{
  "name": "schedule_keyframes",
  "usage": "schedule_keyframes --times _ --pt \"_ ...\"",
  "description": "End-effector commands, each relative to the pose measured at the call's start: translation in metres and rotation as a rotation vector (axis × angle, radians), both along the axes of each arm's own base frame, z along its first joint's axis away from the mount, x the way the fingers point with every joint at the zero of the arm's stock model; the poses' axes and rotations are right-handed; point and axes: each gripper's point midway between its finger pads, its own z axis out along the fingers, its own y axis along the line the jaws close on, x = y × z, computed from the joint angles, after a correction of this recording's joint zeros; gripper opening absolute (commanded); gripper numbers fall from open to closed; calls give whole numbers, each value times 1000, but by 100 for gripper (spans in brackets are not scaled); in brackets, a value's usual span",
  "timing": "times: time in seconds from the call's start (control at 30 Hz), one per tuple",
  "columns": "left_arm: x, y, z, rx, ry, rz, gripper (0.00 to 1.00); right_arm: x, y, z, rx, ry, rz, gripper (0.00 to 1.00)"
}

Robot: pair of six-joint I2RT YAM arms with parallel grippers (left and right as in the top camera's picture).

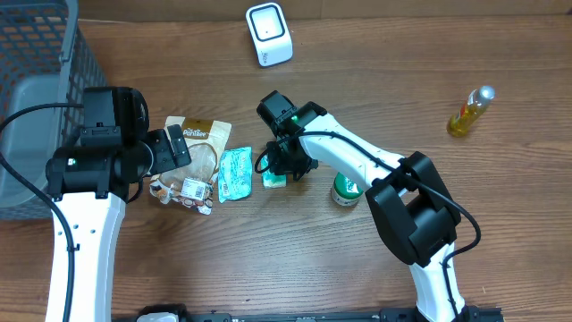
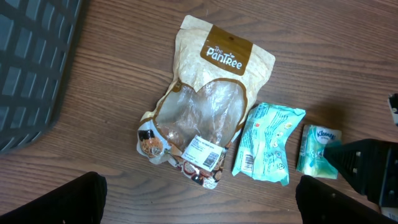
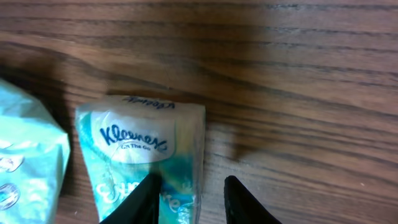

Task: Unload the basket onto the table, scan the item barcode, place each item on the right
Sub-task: 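Raise the Kleenex pack with the right gripper toward the white scanner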

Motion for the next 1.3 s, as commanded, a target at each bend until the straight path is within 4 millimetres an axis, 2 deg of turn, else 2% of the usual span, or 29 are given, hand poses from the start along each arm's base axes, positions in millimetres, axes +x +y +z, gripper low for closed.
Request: schedule_keyframes --times 0.0,0.47,0.53,0.8,0.87,0.93,1.07,1.17,1.27 --pt "2 -1 3 10 -6 -12 100 -3 -3 -10 -23 13 6 27" --pt "2 -1 3 10 -6 -12 100 -3 -2 -21 -29 29 -2 26" --pt "2 -1 3 10 -6 -12 100 -3 -2 -21 -28 29 -2 31" --pt "2 -1 3 10 -6 -12 99 -4 -1 -21 -22 31 -1 32" --pt "2 -1 3 10 -6 -12 99 -3 -1 -21 -22 31 -1 40" --pt "2 -1 3 10 -7 -12 99 -4 -1 -21 -22 32 -1 42" --pt "2 -1 3 10 -7 -12 100 -4 -1 -21 -23 34 -1 40" --pt "2 -1 3 10 -6 -12 100 -4 -2 -21 -24 35 -2 31" --pt "2 -1 3 10 -6 -12 100 0 -5 -18 -5 40 -17 31"
